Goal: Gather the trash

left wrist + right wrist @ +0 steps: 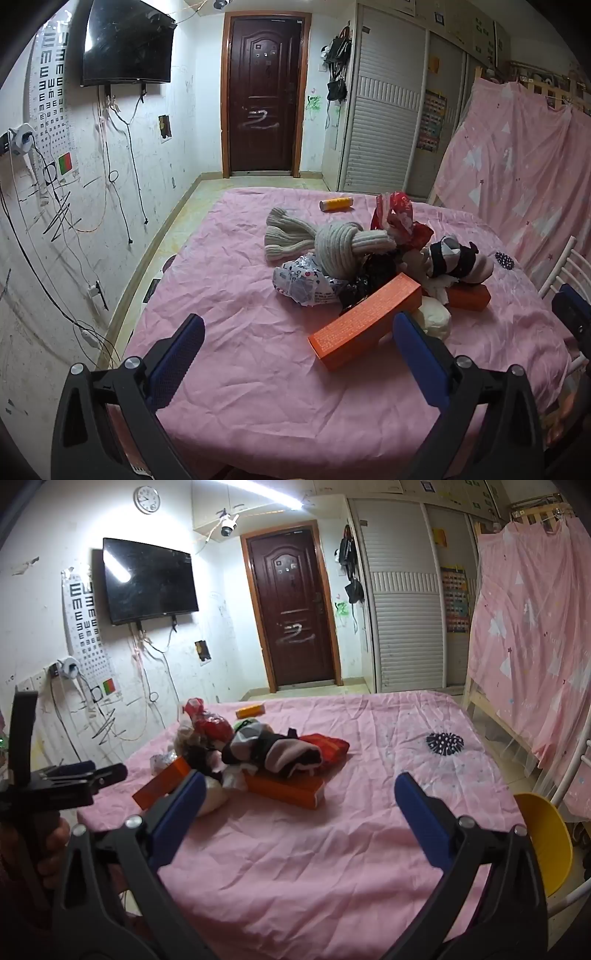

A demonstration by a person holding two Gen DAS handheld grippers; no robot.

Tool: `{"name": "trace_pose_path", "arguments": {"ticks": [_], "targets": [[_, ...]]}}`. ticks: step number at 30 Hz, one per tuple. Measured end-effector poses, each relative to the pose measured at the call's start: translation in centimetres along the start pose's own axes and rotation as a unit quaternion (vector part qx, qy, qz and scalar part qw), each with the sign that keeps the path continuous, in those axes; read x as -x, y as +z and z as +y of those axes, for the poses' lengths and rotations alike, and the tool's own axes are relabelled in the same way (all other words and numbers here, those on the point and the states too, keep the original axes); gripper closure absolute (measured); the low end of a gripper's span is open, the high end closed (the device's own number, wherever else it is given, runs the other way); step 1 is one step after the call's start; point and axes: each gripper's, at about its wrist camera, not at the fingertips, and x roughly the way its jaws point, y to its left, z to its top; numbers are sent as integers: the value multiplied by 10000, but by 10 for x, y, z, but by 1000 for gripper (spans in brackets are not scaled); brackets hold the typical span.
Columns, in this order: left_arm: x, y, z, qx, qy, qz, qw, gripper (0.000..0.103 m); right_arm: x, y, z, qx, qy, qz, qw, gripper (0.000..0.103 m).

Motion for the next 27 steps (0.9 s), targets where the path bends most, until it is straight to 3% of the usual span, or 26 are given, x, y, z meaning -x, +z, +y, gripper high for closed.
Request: {"name": "trace_pose_path", "arguments": {"ticks": [27], "targets": [[-3,-4,1,-27,41,8,10000,8,0,0,1,34,-17,-4,10000,4]]}}
